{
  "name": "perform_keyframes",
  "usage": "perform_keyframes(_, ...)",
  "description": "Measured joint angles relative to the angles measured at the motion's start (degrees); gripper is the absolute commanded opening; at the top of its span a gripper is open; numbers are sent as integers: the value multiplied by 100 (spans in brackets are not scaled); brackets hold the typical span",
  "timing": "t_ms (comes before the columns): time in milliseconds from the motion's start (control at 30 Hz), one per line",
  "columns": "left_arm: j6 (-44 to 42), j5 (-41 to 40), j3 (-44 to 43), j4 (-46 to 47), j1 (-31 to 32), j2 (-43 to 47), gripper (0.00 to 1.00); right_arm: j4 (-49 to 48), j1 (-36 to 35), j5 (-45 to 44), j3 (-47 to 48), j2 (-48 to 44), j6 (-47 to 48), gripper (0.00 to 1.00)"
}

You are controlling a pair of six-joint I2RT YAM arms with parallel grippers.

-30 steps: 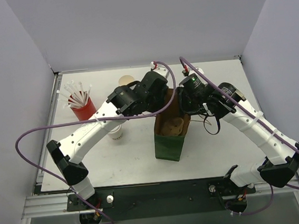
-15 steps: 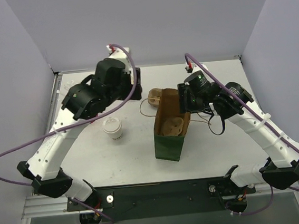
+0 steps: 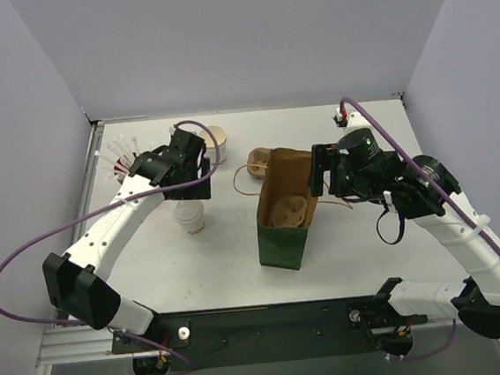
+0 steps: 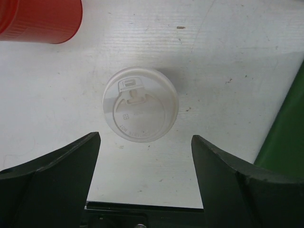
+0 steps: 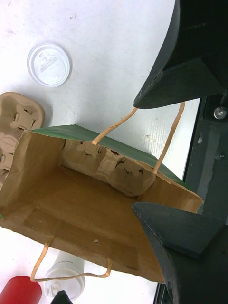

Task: Pack the takeout coffee

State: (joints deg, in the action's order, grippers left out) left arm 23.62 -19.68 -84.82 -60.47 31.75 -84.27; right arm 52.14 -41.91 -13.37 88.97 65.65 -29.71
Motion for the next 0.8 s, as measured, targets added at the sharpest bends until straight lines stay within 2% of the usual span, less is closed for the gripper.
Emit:
perform_keyframes(300,723,-15,129,26,-157,-365,85,-203,26,92,-424,-59,-2,75)
perform_keyframes(467,1187,-173,4,-258,-160,-518,84,-236,26,105,-525,-160,0,75)
perform_keyframes(800,1370,72,-7,-422,-428,-675,86,-317,26,103,-673,-461,-20,75)
